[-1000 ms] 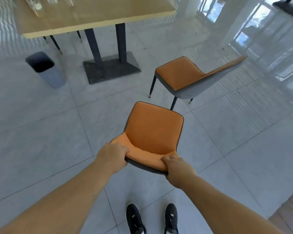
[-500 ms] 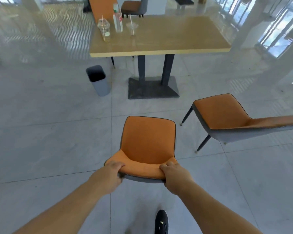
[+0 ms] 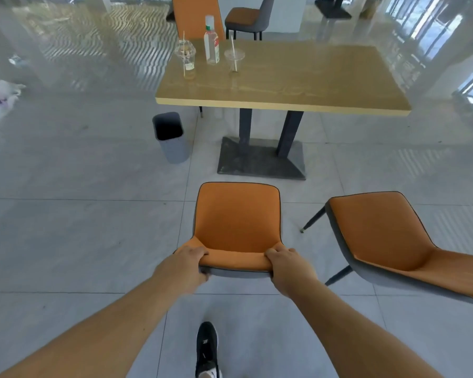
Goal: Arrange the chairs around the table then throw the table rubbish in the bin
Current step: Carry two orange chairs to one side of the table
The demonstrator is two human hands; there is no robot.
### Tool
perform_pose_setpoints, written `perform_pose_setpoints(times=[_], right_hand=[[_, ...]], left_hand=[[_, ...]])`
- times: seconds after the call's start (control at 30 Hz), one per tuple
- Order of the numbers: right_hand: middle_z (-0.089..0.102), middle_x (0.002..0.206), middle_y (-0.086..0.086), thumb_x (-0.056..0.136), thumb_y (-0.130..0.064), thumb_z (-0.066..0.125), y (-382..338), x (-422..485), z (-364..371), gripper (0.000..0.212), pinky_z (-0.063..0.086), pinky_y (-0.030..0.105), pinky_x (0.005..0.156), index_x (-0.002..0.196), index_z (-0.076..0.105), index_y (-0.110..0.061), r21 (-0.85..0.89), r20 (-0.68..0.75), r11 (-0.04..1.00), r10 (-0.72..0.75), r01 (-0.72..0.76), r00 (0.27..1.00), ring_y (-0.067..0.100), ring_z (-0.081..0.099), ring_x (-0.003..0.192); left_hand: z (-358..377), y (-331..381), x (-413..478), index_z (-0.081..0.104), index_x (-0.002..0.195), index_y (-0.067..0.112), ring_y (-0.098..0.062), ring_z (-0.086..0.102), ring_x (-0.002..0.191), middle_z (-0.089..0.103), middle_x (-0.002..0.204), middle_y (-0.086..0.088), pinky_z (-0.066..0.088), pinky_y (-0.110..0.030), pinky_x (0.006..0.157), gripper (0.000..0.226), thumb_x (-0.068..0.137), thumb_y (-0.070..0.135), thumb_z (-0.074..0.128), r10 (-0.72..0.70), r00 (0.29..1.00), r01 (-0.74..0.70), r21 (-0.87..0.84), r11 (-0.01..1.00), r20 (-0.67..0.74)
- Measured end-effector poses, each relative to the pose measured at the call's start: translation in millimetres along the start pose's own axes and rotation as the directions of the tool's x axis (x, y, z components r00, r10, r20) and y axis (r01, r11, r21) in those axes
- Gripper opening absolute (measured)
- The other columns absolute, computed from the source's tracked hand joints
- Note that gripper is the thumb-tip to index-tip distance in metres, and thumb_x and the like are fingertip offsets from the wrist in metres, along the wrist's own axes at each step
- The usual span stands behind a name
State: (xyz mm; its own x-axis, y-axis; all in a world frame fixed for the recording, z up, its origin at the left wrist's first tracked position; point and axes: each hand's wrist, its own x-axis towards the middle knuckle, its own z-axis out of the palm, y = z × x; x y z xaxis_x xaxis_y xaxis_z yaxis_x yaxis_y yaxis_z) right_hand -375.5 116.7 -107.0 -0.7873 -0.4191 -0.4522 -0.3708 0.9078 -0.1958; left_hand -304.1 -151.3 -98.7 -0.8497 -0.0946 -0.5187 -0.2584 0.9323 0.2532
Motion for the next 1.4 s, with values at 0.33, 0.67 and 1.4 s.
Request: perform_pose_setpoints(times=[0.33,0.67,1.4], right_hand=[[0.054,0.125,0.002,0.098,-0.015,0.049,9,144,-79,0.031,0.053,0.044,0.088,0.127,0.052,-0.026,-0.008,0.011,0.999,0.05,-0.05,0.999,0.026,0.049,0.114],[0.054,0.122,0.0,0.099,-0.02,0.052,42,273,-151,0.02,0.055,0.042,0.081,0.118,0.053,-0.027,0.023,-0.024,0.999,0.035,-0.034,0.999,0.023,0.052,0.11],[0.053,0.145,0.007,0.097,-0.058,0.058,83,214,-225,0.065,0.048,0.046,0.104,0.149,0.042,-0.022,0.144,-0.174,0.976,0.186,-0.162,0.967,0.03,0.049,0.132]], left_hand=[[-100,-12,138,0.052,0.125,0.039,-0.017,0.059,0.097,0.058,0.118,0.007,0.053,-0.034,0.084,0.056,0.076,0.059,0.071,0.0,1.0,0.001,-0.055,0.998,0.01],[-163,2,258,0.05,0.135,0.03,-0.02,0.059,0.103,0.055,0.132,0.001,0.052,-0.035,0.087,0.06,0.085,0.056,0.069,-0.05,0.993,0.04,-0.091,0.995,-0.109],[-209,128,267,0.043,0.139,0.029,-0.017,0.058,0.097,0.053,0.131,0.001,0.048,-0.031,0.07,0.065,0.087,0.061,0.064,0.138,0.99,-0.137,0.05,0.989,-0.016]])
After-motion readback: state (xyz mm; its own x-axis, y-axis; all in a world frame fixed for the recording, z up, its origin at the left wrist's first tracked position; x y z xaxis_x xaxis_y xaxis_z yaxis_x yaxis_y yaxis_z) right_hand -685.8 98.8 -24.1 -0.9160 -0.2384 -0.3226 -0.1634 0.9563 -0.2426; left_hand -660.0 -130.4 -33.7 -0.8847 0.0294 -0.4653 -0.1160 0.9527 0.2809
